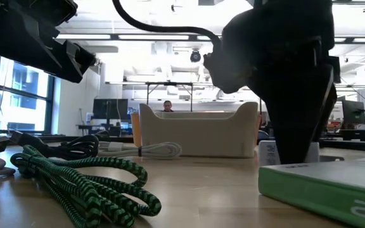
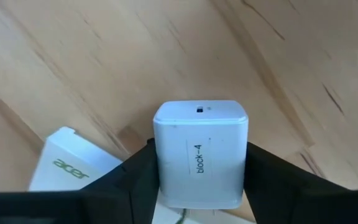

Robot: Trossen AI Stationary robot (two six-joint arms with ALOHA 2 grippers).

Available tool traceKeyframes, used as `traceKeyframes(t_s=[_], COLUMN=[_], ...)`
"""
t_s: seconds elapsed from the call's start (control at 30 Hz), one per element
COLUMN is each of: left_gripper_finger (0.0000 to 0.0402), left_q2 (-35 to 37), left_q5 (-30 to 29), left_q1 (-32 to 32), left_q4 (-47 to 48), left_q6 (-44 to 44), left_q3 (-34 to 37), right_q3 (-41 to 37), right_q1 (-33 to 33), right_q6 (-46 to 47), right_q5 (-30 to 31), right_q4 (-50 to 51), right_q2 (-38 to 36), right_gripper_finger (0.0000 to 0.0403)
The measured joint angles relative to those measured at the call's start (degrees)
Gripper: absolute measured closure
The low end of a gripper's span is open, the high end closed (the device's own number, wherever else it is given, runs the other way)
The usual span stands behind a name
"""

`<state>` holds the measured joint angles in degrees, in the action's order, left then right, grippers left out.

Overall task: Pick and place items into bin
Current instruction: Put the white charger adapter into the orange bin

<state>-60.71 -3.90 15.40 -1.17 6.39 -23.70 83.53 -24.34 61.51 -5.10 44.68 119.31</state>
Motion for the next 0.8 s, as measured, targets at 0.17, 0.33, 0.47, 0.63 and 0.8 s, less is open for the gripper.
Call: traceKeyframes(t_s=[0.17, 0.33, 0.47, 0.63, 0.8], left_gripper_finger=[0.0252, 0.0252, 0.0252, 0.0252, 0.0252], left_q2=[0.00, 0.00, 0.00, 0.00, 0.00], left_q5=[0.00, 0.00, 0.00, 0.42, 0.50], left_q1=[0.00, 0.00, 0.00, 0.00, 0.00], left_q4=[0.00, 0.00, 0.00, 0.00, 0.00], left_q6=[0.00, 0.00, -0.02, 0.04, 0.06], left_q3=[0.00, 0.00, 0.00, 0.00, 0.00], right_q3=[-0.02, -0.02, -0.02, -0.03, -0.02], right_q1=[0.00, 0.00, 0.00, 0.29, 0.72], right_q6=[-0.01, -0.45, -0.91, -1.51, -1.98], right_q5=[-0.03, -0.81, -0.90, -0.93, -0.94], right_q4=[-2.13, -4.53, -7.00, -10.70, -13.56], right_q2=[0.00, 0.00, 0.00, 0.00, 0.00], right_gripper_finger=[0.0212, 0.0223, 0.0213, 0.0213, 0.0222])
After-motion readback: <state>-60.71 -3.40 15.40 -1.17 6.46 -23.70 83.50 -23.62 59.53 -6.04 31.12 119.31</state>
